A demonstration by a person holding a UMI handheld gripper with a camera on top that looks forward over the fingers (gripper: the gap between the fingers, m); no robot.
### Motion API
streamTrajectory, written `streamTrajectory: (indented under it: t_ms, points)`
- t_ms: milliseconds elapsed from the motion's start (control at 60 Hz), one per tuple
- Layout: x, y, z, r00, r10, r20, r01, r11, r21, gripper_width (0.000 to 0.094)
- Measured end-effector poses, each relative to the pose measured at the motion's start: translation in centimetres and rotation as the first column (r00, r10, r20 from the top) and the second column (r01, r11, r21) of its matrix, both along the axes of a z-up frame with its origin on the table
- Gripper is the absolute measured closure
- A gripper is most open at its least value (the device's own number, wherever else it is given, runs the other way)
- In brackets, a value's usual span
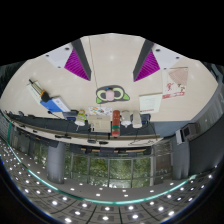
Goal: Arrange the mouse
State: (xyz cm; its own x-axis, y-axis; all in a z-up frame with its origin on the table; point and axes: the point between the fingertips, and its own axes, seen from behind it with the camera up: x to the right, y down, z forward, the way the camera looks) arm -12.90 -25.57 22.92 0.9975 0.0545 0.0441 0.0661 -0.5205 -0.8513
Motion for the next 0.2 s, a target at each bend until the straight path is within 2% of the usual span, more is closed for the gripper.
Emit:
streamTrajectory:
  t_ms: [200]
  points:
    - [0.0, -0.6, 1.3, 1.000, 0.002, -0.003, -0.002, 0.999, 0.032, 0.0082]
